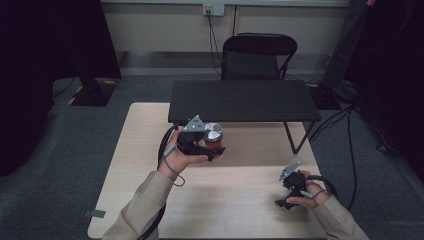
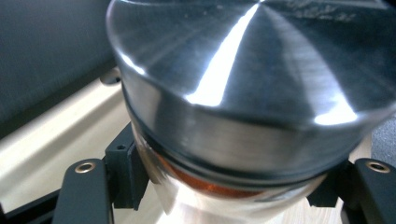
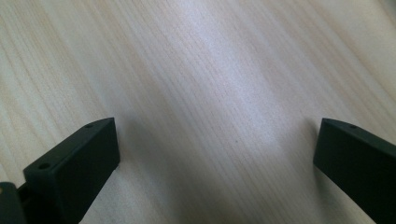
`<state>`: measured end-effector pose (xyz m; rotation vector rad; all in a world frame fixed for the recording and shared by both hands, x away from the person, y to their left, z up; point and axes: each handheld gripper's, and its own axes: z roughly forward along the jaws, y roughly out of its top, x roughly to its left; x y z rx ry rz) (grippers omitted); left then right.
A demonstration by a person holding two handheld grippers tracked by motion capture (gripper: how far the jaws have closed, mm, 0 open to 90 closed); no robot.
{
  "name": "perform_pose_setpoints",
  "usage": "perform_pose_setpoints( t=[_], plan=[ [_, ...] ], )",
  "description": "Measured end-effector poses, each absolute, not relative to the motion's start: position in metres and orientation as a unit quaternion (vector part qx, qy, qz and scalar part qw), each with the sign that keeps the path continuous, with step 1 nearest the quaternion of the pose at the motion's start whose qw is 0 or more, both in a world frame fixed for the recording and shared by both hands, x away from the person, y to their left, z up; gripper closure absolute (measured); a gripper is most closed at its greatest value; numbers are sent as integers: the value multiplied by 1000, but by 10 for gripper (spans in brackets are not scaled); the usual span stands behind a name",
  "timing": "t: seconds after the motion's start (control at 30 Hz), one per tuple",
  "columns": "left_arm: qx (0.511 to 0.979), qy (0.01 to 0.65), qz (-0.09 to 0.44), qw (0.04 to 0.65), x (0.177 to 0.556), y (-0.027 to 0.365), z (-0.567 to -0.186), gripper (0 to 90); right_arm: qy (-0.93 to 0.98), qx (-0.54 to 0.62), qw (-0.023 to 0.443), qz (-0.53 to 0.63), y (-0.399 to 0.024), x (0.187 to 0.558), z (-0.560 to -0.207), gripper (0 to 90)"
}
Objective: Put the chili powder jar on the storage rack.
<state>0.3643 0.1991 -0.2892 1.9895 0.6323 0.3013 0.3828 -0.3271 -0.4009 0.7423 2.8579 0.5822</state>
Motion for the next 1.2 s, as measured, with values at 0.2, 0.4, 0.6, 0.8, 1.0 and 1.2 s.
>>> perform_pose_setpoints(
  t=[0.2, 0.4, 0.6, 0.8, 1.0, 1.2],
  plan=[
    [818, 255, 133, 498, 376, 188, -259, 305, 947, 247, 66, 193, -327, 383, -401, 0],
    [816, 257, 142, 497, 388, 174, -236, 305, 948, 246, 65, 192, -327, 383, -401, 0],
    [821, 259, 154, 485, 404, 154, -220, 305, 948, 246, 65, 191, -326, 383, -400, 0],
    [825, 264, 161, 473, 420, 137, -215, 305, 948, 246, 66, 191, -326, 383, -400, 0],
    [819, 286, 176, 465, 434, 120, -215, 305, 948, 245, 66, 191, -326, 383, -400, 0],
    [818, 306, 189, 450, 448, 105, -213, 305, 948, 246, 65, 191, -326, 383, -400, 0]
  ],
)
